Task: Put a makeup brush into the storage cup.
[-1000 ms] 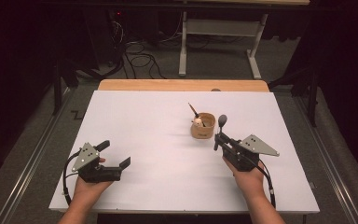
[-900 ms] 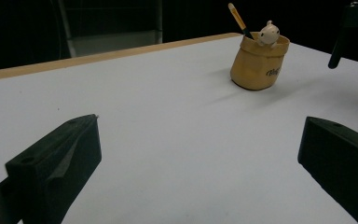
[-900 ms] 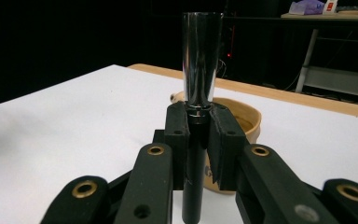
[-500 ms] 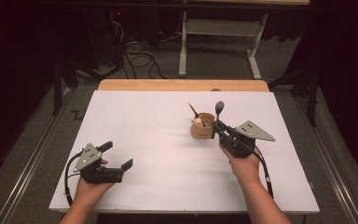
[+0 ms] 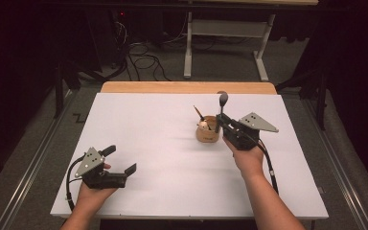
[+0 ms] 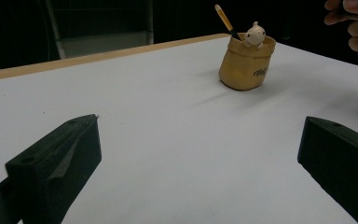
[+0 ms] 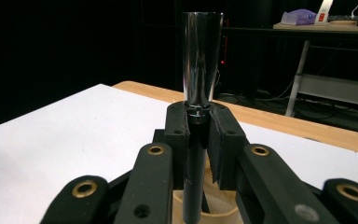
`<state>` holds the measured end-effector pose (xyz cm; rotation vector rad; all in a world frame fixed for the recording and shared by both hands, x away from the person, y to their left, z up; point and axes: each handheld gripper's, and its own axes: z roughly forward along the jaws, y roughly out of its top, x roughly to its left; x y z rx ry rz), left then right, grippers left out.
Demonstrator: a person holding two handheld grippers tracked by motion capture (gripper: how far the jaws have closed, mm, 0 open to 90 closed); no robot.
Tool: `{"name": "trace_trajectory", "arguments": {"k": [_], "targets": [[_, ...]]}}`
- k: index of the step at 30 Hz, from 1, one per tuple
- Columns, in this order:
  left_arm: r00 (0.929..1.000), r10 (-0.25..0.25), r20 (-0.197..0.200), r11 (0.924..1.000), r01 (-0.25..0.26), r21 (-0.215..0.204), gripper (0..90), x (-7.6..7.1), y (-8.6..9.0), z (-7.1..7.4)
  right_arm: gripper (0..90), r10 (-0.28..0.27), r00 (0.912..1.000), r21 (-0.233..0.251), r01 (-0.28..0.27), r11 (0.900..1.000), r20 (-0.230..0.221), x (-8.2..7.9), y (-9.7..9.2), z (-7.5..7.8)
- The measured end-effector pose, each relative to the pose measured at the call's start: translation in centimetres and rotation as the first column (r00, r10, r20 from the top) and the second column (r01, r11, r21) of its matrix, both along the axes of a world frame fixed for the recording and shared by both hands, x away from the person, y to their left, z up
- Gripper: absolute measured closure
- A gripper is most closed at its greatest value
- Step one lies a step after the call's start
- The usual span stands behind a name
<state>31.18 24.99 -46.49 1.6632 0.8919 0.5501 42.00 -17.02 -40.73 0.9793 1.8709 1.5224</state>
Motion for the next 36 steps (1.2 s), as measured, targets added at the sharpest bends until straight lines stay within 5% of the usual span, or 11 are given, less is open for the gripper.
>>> {"name": "trace_trajectory", "arguments": {"k": [23, 36], "targets": [[1.0000, -0.008, 0.000, 0.9999, 0.008, 0.007, 0.4, 0.0, 0.0, 0.0, 80.6, -0.032, 0.9984, -0.043, 0.031, 0.9986, -0.045, 3.1, 1.4, -0.8], [0.9999, -0.013, 0.002, 0.9999, 0.013, 0.001, 0.4, 0.0, 0.0, 0.0, 80.5, -0.029, 0.9961, -0.064, 0.024, 0.9977, -0.083, 3.1, 1.5, -1.8]]}}
